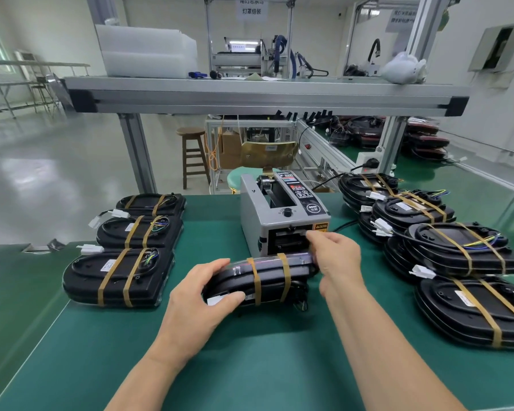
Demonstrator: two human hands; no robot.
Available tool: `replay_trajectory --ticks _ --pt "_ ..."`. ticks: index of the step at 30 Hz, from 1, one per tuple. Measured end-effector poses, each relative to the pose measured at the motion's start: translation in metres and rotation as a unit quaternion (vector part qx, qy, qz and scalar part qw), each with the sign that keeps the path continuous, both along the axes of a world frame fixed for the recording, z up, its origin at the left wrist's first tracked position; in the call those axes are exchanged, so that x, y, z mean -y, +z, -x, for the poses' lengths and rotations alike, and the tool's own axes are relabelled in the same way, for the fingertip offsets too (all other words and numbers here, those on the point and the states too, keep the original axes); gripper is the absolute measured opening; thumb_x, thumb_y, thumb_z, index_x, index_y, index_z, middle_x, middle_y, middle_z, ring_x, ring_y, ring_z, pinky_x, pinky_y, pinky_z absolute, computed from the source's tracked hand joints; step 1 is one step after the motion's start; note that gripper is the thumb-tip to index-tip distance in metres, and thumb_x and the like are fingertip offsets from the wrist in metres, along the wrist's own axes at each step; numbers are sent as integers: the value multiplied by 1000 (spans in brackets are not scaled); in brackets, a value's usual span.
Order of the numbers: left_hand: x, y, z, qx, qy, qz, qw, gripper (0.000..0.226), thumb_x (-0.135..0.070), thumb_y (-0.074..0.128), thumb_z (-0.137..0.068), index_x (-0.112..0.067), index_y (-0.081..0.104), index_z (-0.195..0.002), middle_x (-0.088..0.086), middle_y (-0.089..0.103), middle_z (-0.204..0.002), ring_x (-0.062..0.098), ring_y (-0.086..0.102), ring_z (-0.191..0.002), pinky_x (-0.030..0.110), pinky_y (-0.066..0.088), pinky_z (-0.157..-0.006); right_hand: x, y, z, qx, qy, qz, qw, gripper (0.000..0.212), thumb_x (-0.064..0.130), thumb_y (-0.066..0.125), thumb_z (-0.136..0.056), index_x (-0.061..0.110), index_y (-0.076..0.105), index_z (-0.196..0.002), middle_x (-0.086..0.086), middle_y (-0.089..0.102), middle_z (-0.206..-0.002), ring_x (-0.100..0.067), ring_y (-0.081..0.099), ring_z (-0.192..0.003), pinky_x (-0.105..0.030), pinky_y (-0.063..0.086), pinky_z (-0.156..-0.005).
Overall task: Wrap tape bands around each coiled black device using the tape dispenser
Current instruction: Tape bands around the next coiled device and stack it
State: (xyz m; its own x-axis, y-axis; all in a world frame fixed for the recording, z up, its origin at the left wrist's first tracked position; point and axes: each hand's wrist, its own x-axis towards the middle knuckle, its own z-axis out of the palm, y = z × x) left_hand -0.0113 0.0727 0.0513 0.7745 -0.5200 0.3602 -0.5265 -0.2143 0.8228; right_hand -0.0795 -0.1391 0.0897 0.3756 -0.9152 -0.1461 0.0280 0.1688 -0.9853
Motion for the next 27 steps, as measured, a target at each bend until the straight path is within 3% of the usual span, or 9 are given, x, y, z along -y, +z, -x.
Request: replay_trajectory --ticks 2,5,7,9,11,12,15,18,27 --pt "4 0 3 -10 12 16 1000 50 -13 83 -75 -27 64 -118 -17 65 -110 -7 57 -106 1 37 -87 -17 7 10 39 -8 59 997 12 12 75 -79 4 73 -71 2 64 -83 -12 55 -74 -23 44 -65" --pt "9 -2 8 -9 24 29 999 46 -13 82 -76 -25 64 -116 -15 64 -107 -4 58 -104 2 37 -86 -53 13 21 73 40 125 989 16 19 77 -74 29 76 -61 16 61 -112 -9 60 -107 -30 46 -94" --pt "12 -3 11 -1 29 36 999 44 -12 81 -77 -26 63 -114 -14 62 -106 -4 57 -103 3 38 -86 -69 6 24 54 78 167 981 17 21 77 -75 29 75 -61 24 59 -118 -9 51 -126 -33 39 -107" --pt "13 -3 13 -2 31 40 999 42 -11 79 -79 -28 60 -113 -12 60 -107 -4 55 -104 3 37 -86 -77 -5 23 12 98 207 973 23 16 76 -80 26 73 -59 26 57 -122 -3 37 -137 -19 27 -111" --pt "15 -4 15 -6 32 43 999 41 -11 77 -81 -31 57 -110 -10 57 -107 -5 54 -104 2 37 -85 -83 -10 21 -21 115 234 965 25 15 75 -81 27 71 -60 24 56 -127 5 26 -139 0 15 -102" --pt "15 -4 15 -7 31 44 999 40 -11 76 -81 -33 56 -109 -11 56 -107 -5 53 -105 2 36 -84 -85 -10 20 -32 123 246 961 26 16 74 -82 29 70 -60 23 55 -129 8 23 -138 2 12 -100" --pt "17 -6 17 -30 19 48 998 39 -14 74 -84 -32 55 -113 -14 58 -112 -6 54 -108 2 37 -85 -91 -10 19 -51 138 276 950 29 19 74 -82 33 67 -58 21 51 -135 9 17 -139 -18 13 -115" --pt "17 -8 17 -65 -9 63 996 45 -12 72 -86 -28 55 -124 -15 61 -121 -1 58 -114 9 42 -93 -95 -8 16 -62 137 278 949 27 22 73 -84 32 67 -59 17 51 -141 5 14 -142 -33 13 -121" --pt "18 -9 17 -91 -33 110 989 37 -16 71 -85 -36 57 -113 -16 65 -115 4 60 -112 12 45 -90 -96 -12 12 -98 130 305 938 21 22 71 -85 22 70 -64 15 51 -141 3 13 -141 -38 14 -120"
